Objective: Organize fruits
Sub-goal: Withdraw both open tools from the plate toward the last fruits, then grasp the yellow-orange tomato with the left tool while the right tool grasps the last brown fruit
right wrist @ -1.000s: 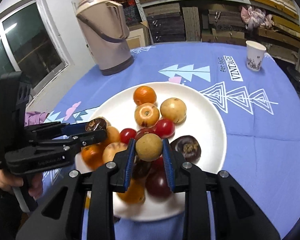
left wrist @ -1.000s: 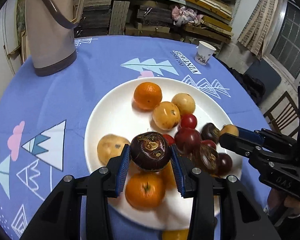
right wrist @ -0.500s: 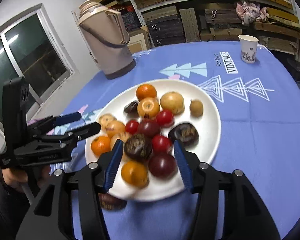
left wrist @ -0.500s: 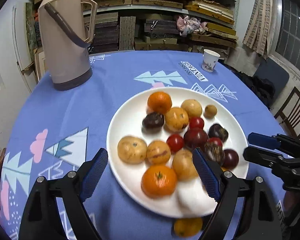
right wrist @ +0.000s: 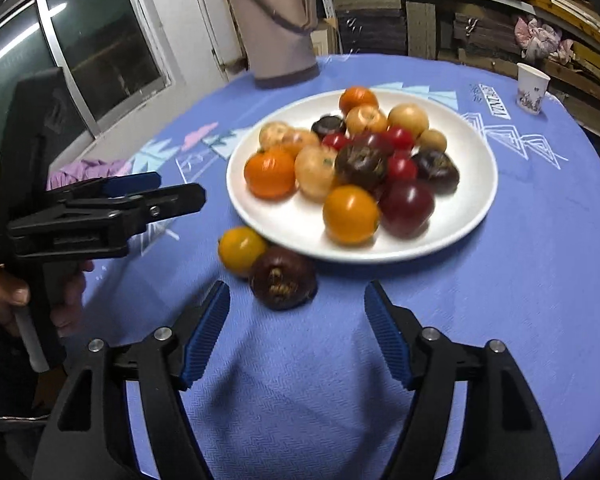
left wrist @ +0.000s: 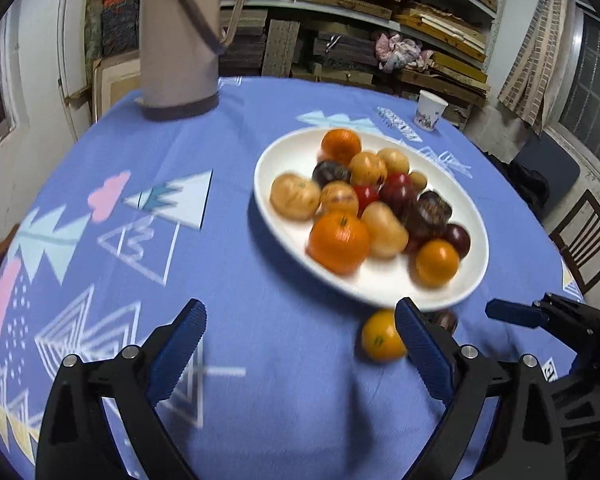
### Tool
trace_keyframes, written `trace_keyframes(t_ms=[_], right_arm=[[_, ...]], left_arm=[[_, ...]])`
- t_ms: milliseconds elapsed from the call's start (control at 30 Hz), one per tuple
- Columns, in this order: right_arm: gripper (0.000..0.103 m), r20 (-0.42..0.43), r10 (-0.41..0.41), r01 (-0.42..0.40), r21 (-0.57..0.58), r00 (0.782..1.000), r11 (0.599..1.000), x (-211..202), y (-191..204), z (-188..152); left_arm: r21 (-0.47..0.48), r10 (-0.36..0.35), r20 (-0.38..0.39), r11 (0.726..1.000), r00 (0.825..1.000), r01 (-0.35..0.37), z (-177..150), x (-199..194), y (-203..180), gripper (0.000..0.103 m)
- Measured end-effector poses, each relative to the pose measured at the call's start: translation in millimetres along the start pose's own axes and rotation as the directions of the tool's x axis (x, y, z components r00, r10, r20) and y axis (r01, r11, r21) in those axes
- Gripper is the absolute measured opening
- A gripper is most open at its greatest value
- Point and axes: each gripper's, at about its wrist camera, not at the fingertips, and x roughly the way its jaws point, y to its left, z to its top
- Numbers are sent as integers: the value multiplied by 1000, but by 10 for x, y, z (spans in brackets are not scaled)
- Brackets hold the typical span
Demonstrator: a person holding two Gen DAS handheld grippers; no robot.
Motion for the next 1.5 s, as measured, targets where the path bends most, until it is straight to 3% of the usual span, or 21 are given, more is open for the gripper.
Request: trace_keyframes(t_ms=[300, 367, 467, 700, 967, 1167, 1233, 1300, 1367, 1433, 1467, 1500], right_arm=[[67, -66, -45, 40, -74, 997, 996, 349, 152, 11], [52, -74, -24, 18, -71, 997, 997, 392, 165, 38], [42, -54, -22, 18, -82, 998, 997, 387, 175, 88], [42, 16, -13, 14, -37, 1000, 999, 97, 32, 27], [42, 24, -32, 29, 88, 999, 996, -171, -376, -206], [42, 59, -8, 2, 92, 998, 996, -237, -391, -274], [42, 56, 5, -10, 89, 998, 996, -225, -376, -289], [42, 52, 15, -19, 87, 999, 996, -208, -363, -298], [42, 47, 17, -21, 90, 999, 996, -190, -359, -306], [42, 44, 20, -24, 89, 999, 996, -177, -350, -309], [42, 41, 20, -23, 88, 999, 996, -170, -341, -305], [42, 38, 20, -23, 86, 999, 996, -163, -332, -301]], left_arm=[[-40, 10, -31, 999, 999, -11, -112, 71, 145, 96], [-36, 13, -35, 999, 999, -15, -122, 79, 143, 96], [-32, 13, -43, 999, 999, -14, -135, 84, 129, 96], [21, -6, -65, 1000, 998, 8, -164, 124, -16, 96], [144, -8, -94, 989, 996, 22, -216, 304, -380, 96], [195, 45, -97, 981, 994, -25, -183, 465, -541, 95], [196, 38, -101, 980, 994, -18, -183, 493, -557, 90], [183, 27, -118, 983, 993, -5, -180, 533, -552, 77], [180, 33, -118, 984, 992, -11, -174, 543, -542, 71], [178, 9, -109, 984, 994, 11, -159, 527, -534, 56], [176, -5, -108, 984, 994, 24, -155, 518, -537, 38], [175, -5, -108, 984, 994, 24, -150, 513, -536, 38]])
